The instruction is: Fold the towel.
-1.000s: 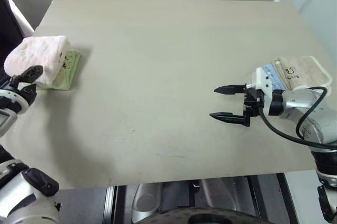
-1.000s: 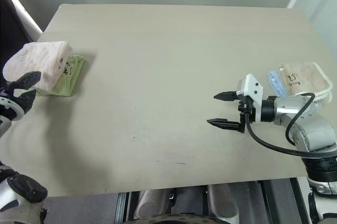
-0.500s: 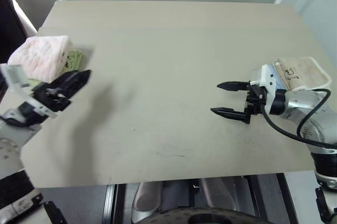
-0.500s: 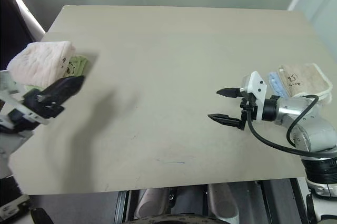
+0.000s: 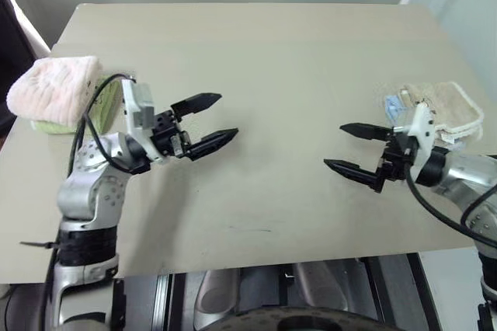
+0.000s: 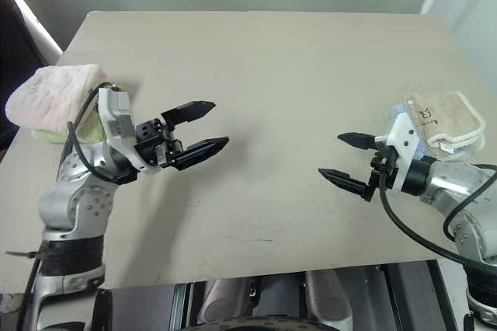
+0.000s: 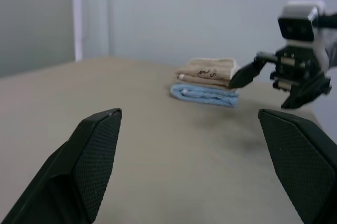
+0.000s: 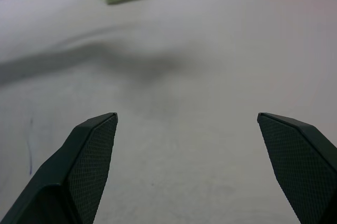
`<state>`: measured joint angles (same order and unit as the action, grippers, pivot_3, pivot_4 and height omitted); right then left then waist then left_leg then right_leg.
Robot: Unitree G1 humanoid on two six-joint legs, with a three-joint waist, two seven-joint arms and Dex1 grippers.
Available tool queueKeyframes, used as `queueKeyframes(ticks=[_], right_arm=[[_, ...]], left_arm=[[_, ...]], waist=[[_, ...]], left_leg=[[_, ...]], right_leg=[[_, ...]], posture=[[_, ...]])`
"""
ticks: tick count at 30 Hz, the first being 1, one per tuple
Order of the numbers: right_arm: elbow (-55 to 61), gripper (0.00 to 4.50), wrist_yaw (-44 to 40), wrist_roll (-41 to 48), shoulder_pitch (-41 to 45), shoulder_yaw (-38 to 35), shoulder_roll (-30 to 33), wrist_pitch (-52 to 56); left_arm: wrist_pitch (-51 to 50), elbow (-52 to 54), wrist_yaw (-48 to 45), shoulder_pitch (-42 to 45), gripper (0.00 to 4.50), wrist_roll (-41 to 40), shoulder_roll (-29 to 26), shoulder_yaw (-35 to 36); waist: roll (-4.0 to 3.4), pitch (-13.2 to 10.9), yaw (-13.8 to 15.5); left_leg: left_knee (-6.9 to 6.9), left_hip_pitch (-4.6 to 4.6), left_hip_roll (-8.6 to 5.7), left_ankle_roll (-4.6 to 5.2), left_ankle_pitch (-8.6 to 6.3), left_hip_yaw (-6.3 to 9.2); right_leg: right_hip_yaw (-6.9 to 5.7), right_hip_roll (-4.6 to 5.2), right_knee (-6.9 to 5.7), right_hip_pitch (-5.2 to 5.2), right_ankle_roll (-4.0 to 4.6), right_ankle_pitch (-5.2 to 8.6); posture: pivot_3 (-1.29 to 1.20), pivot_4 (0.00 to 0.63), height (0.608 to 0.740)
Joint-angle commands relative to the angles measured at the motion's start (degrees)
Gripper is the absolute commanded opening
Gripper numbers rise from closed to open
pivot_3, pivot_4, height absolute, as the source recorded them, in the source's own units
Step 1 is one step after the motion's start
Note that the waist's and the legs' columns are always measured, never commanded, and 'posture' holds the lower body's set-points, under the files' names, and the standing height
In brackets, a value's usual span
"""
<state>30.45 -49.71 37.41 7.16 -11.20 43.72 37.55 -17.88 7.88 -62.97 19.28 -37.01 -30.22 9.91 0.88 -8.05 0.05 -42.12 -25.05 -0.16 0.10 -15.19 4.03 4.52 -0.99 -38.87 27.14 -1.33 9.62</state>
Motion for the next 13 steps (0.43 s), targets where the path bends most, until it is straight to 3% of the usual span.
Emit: queueKeyframes(ticks=[1, 13], right_arm=[[3.93, 4.5, 3.44, 3.76, -0.75, -2.6, -1.06, 2.13], [3.88, 4.5, 4.3, 6.27, -2.0, -4.0, 0.48, 3.27]], left_arm=[[2.12, 0.51, -3.11, 0.59, 4.48, -0.67, 0.73, -2.0], [9.06, -2.42, -10.16, -3.9, 4.48, 4.16, -1.11, -5.36]], waist=[[0.0, 0.0, -0.06], [-0.06, 0.0, -0.15]], left_leg=[[0.0, -0.02, 0.01, 0.01, -0.01, 0.01], [0.01, -0.09, 0.0, 0.11, -0.14, 0.09]], right_leg=[[0.0, 0.0, 0.01, 0.0, -0.02, 0.01], [0.01, 0.01, 0.09, -0.01, -0.18, 0.12]], posture=[[0.0, 0.15, 0.703], [0.0, 0.15, 0.703]])
